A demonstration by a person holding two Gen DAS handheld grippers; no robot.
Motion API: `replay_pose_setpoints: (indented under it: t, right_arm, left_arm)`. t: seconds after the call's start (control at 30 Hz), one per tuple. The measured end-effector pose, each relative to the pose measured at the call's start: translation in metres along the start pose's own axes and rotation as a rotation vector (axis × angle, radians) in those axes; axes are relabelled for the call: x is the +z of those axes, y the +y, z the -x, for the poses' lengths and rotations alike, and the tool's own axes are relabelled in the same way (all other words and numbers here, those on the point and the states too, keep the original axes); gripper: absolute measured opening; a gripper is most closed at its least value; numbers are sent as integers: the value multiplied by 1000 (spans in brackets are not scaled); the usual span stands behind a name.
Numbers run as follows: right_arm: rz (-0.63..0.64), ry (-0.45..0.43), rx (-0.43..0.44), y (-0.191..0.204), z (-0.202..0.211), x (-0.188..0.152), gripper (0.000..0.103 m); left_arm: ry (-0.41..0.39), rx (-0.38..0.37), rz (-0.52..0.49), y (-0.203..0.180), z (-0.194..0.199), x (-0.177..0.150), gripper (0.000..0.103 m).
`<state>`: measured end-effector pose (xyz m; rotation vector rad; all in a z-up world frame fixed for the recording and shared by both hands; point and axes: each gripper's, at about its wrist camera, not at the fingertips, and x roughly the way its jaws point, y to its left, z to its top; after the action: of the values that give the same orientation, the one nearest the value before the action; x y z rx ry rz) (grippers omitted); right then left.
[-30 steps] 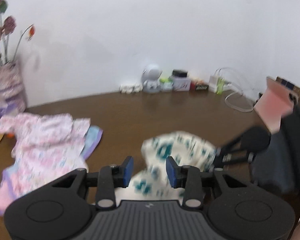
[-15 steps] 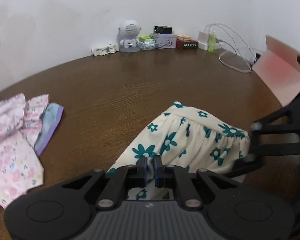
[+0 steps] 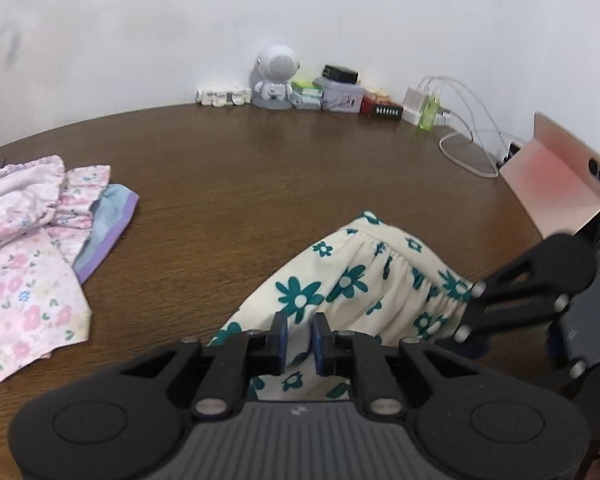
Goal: Fold clothes
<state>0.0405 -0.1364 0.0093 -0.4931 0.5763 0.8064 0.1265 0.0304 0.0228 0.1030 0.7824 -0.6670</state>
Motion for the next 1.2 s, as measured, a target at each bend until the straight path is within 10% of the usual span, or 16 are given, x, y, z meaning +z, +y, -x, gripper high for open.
replay_pose_setpoints:
  t: [0.4,0.57,0.93,1.2]
  right_arm:
    - [-84,-67,33,-8,22,-1,18]
    - [-233,-163,-109,-42,48,-2,18]
    - [-325,-43,-195,-52,-16,-21,13]
    - [-416,-82,-187,-70,32,-13,13]
  left_arm:
    - [-2,-4,2,1,-12,4,15]
    - [25,-1,2,0,-25,2,18]
    - [-23,53,-24,-7,-2,-4,18]
    - [12,89,-25,-8,-7,-12,19]
